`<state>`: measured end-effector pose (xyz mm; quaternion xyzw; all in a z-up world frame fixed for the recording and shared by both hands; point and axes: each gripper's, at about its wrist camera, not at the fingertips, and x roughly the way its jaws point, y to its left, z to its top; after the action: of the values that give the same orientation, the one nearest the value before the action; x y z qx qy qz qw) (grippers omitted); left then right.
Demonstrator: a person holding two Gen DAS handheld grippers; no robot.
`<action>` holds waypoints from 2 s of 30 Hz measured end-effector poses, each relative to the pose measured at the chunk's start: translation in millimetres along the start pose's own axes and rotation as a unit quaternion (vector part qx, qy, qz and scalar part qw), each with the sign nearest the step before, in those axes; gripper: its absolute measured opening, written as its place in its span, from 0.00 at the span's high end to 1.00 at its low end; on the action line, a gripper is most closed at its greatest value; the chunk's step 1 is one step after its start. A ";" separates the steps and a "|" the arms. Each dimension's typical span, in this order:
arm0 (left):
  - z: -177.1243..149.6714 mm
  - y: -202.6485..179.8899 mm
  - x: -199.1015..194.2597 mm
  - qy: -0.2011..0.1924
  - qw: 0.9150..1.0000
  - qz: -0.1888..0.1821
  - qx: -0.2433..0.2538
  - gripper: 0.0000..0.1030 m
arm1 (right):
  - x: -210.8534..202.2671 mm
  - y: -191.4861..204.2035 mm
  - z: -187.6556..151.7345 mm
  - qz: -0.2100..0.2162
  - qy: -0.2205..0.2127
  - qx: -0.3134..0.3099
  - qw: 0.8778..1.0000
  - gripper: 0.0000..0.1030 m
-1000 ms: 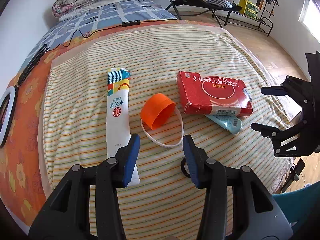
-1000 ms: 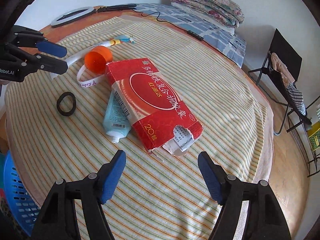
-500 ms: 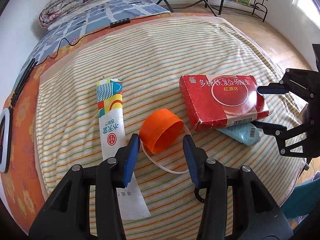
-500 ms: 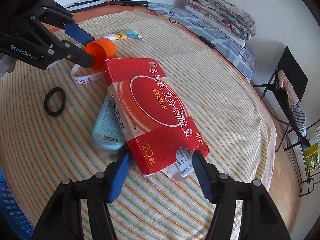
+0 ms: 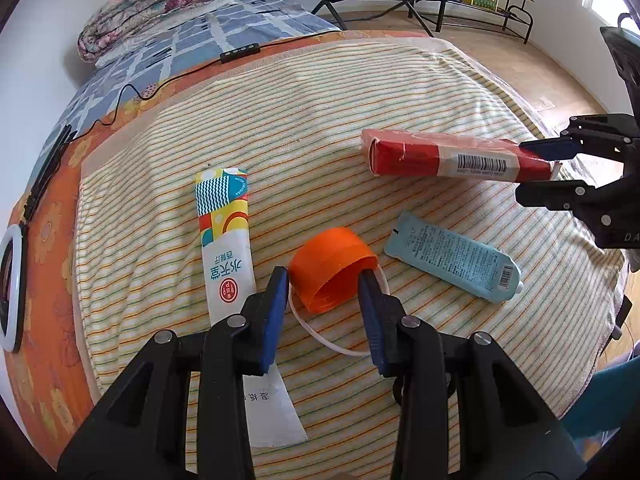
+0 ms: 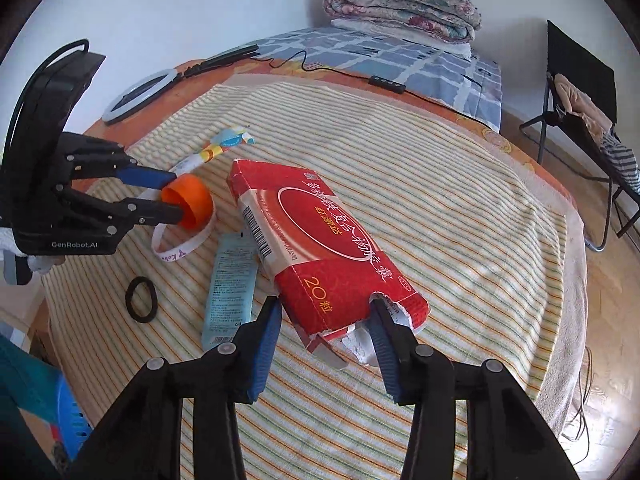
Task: Collect trash
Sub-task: 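Grasp the red box end with the right gripper while the left gripper grasps the orange cap, then carry the red box and orange cap over the blue basket with both grippers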
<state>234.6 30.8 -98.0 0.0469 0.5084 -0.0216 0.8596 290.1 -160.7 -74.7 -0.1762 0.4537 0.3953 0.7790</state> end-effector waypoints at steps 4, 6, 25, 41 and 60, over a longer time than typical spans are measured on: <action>1.0 1.6 0.0 -0.002 1.000 -0.002 -0.001 0.54 | -2.3 -16.9 3.1 0.010 -0.010 0.037 0.999 0.55; 3.1 3.3 0.9 -0.003 1.000 -0.001 -0.005 0.54 | -2.2 -26.8 5.2 0.020 -0.013 0.060 0.998 0.55; 9.8 3.7 11.0 -0.011 0.999 -0.029 -0.009 0.83 | -4.0 -57.6 14.0 0.033 -0.034 0.133 0.990 0.74; 7.1 6.0 -19.1 -0.041 0.998 -0.026 -0.030 0.83 | -15.9 -33.1 28.7 -0.019 -0.073 0.111 0.991 0.82; -39.0 -28.7 -116.3 -0.071 0.997 -0.022 -0.013 0.83 | -117.1 30.8 -14.5 0.003 -0.108 0.101 0.989 0.82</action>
<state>142.1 5.1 -16.4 0.0224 0.4473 -0.0370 0.8934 225.7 -204.0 19.3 -0.0513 0.4055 0.3663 0.8359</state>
